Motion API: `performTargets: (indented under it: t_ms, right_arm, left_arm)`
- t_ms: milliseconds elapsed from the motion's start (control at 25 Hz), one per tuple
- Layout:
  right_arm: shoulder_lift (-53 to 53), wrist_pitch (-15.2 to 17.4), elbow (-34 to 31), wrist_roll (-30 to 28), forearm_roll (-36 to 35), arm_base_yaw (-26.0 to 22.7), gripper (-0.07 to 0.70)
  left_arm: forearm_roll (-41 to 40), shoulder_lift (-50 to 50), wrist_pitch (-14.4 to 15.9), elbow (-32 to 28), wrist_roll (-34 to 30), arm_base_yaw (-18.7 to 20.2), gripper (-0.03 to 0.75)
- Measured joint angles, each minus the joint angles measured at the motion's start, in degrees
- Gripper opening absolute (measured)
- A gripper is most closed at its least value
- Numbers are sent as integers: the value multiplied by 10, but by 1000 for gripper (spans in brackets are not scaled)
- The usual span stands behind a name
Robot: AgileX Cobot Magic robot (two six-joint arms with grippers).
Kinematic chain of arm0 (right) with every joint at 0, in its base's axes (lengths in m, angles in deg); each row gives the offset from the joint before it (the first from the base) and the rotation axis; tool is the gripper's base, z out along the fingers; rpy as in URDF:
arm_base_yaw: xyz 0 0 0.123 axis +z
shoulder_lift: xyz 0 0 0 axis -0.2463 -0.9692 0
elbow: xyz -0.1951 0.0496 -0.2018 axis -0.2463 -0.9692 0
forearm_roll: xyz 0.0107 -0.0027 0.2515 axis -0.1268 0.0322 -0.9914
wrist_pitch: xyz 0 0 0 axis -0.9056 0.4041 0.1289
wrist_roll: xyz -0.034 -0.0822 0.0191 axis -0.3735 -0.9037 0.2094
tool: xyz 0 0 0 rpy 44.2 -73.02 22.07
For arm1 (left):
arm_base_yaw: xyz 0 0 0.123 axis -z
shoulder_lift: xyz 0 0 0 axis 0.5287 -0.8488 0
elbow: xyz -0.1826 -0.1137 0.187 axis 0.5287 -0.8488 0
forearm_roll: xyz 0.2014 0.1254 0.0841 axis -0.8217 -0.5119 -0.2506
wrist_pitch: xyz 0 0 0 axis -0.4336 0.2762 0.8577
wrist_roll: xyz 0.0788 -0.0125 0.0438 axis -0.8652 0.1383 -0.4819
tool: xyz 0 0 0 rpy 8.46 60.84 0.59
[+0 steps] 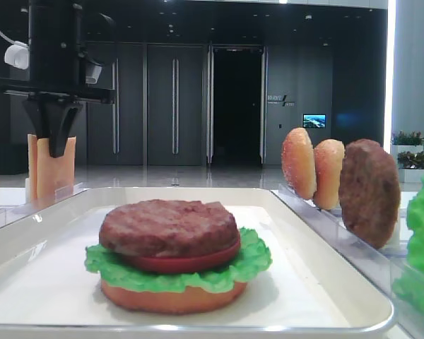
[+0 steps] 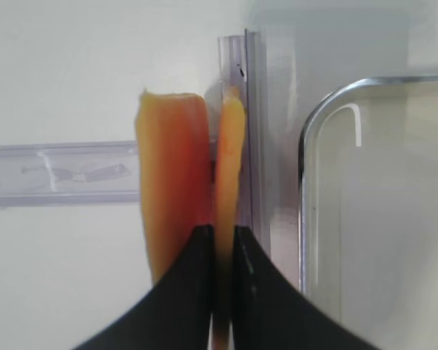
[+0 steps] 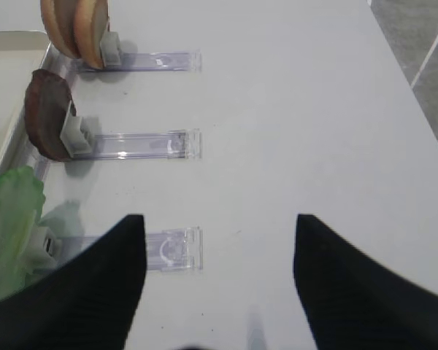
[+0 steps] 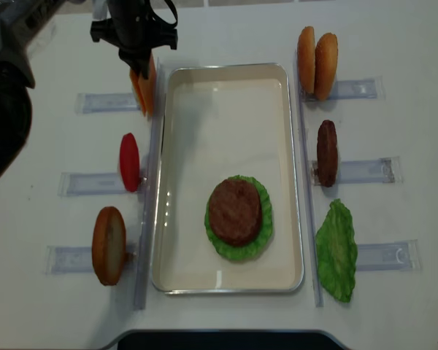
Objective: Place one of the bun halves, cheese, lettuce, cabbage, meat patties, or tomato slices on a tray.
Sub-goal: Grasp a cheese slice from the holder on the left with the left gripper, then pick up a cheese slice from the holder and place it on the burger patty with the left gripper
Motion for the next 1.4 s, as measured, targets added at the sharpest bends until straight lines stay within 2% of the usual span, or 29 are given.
performTargets:
  t_ms: [880, 1120, 1400]
  right_arm:
    - [0, 0, 0, 0, 0, 0, 450]
    - [0, 0, 0, 0, 0, 0, 450]
    - [0, 0, 0, 0, 0, 0, 450]
  left_arm:
    - [59, 98, 9, -1, 0, 0, 31]
    - [82, 139, 13, -36, 0, 8, 31]
    - [108, 163, 14, -80, 10, 40, 31]
